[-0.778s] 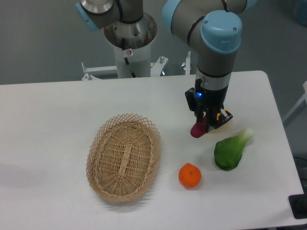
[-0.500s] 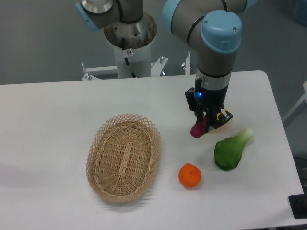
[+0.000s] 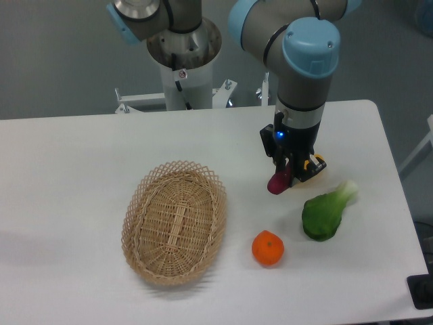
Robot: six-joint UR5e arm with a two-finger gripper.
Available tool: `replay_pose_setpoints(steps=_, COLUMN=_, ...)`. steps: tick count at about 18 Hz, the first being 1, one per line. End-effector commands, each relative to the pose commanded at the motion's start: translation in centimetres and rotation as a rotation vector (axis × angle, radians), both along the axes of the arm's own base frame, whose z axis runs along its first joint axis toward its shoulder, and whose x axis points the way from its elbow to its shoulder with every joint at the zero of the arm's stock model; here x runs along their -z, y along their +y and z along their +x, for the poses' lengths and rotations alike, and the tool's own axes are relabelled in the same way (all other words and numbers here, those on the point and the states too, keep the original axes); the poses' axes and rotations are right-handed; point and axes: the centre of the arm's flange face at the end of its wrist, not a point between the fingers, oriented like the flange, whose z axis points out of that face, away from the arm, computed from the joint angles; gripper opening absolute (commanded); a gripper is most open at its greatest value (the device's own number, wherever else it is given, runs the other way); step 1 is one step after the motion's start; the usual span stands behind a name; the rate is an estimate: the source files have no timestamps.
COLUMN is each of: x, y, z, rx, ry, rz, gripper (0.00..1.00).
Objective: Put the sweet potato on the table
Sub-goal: 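Hold the purple sweet potato in the gripper above the table, then lower the held sweet potato onto the table beside the orange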
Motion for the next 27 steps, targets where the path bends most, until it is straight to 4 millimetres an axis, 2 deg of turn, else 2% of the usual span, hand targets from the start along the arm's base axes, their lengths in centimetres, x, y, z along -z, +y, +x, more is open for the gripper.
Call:
replay_pose_setpoints(steps=2, x=1.1, y=0.1, z=0.4, rx=0.005, ry=0.008, rz=0.005, gripper=0.29)
replay_pose_setpoints(steps=8, x=6.5, y=-0.7, z=1.7, rx=0.005, ry=0.078, rz=0.045, gripper=0.29)
replay_pose_setpoints(steps=12, x=9.8, y=-1.0, z=1.5, rx=0.008, ry=0.124, rz=-0.012, gripper=0.29)
replay_pose_setpoints(steps=15, x=13.1, y=-0.7, z=1.0, rx=-0.003, ry=0.125, rz=-0.051, gripper=0.29)
replay_pose_setpoints(steps=18, x=16.4, y=-0.3, z=1.9, rx=0.009, ry=0.146, rz=-0.049, gripper=0.29)
replay_pose_setpoints(steps=22, x=18.5, y=-0.7, z=2.3, rx=0.002, ry=0.122, rz=-0.078, gripper=0.29)
replay_pose_setpoints(steps=27, x=20.2, y=-0.7, z=2.6, rx=-0.014, ry=0.093, rz=-0.090, gripper=0.30)
